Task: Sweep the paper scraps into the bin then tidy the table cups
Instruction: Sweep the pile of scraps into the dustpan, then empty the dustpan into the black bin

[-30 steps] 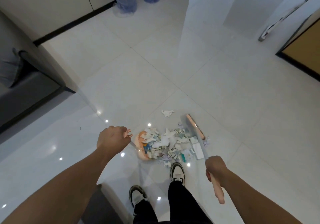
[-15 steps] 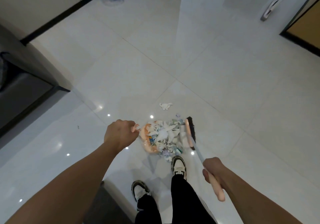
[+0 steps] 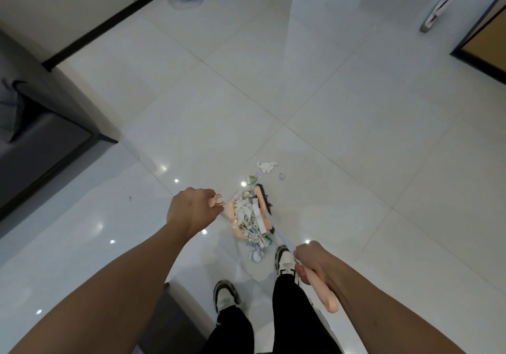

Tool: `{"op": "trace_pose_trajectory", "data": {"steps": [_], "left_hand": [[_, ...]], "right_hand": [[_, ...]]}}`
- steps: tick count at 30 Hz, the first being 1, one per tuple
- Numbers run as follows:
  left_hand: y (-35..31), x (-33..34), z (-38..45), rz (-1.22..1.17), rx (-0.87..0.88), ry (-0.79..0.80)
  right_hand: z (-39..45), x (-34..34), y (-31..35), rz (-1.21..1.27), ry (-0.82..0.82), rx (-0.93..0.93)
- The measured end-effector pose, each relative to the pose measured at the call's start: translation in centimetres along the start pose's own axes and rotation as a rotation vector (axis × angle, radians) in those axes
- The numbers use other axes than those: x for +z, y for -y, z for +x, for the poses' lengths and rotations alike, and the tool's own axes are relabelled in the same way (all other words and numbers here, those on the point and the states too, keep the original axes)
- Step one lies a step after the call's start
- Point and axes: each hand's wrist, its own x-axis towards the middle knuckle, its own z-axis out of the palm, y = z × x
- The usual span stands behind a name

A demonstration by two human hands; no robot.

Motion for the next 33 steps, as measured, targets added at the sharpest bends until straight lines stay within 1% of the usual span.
{"op": "trace_pose_trajectory", "data": {"steps": [3,6,9,12,15,19,22,26,29,33], "left_hand": [[1.4,-0.4,-1.1,-0.010,-0.029,-0.038],[3.2,-1.6,-2.0,-0.037,-0.045,-0.073],[5.2,-3.3,-2.9,-0.040,-0.033,-0.098],[7.0,-5.1,-4.1,-0.079,-0.053,-0.134],[8.0,-6.7,-4.9,-0.165,-0.078,-0.180],[7.1,-8.9,-5.3,-0.294,-0.086,-0.241],[4.8,-10.3,-5.3,-0.328,-0.032,-0.286],[-0.5,-11.8,-5.2,-0.358,0.056,-0.304],[-5.9,-12.6,-5.1,-0.350,0.135,-0.315],[-14.8,-12.3,-5.5,-0.352,0.248,-0.321]], "right_hand": [[-1.6,0.2,-0.2,-0.023,0.016,-0.033],[-3.9,1.1,-0.4,-0.061,0.057,-0.106],[-6.5,2.6,-0.5,-0.032,0.062,-0.168],[-8.7,4.3,-0.8,-0.020,0.045,-0.238],[-10.5,5.5,-0.9,0.004,0.022,-0.268],[-13.1,4.5,-0.8,0.030,-0.038,-0.350],[-15.2,1.9,-1.0,0.052,-0.103,-0.414],[-18.1,-2.2,-2.1,0.103,-0.186,-0.458],[-19.5,-5.9,-4.0,0.164,-0.231,-0.491],[-20.3,-12.2,-7.6,0.274,-0.279,-0.521]]}}
